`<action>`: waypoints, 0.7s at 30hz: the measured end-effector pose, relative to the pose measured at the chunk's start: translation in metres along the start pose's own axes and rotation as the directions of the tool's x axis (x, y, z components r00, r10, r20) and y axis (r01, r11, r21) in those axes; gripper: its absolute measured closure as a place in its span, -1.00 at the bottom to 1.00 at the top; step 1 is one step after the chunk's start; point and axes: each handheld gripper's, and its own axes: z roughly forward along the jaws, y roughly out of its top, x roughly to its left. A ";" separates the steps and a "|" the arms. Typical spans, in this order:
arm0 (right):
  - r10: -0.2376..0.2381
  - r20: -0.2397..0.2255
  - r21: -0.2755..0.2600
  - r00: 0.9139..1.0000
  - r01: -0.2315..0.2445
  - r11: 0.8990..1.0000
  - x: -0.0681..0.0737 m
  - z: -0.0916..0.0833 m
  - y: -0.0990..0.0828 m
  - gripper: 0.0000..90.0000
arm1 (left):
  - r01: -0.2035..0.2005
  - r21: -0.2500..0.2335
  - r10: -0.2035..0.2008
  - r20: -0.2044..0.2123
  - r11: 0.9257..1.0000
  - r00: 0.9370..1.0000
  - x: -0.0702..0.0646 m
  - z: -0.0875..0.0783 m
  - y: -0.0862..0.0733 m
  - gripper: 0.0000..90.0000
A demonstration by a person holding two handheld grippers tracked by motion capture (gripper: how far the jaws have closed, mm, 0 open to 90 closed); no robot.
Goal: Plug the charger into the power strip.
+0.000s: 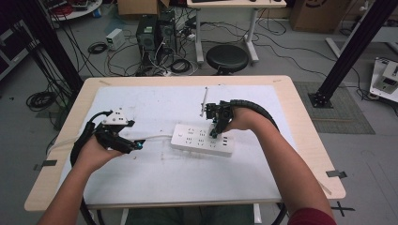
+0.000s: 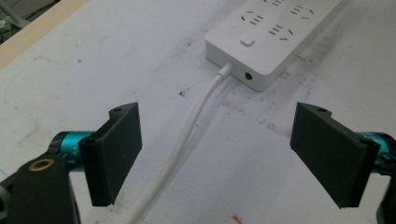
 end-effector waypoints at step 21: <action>0.007 -0.011 0.016 1.000 -0.007 1.000 -0.002 0.010 0.002 0.42 | 0.001 0.005 -0.001 0.009 1.000 1.000 0.000 0.006 0.001 -0.63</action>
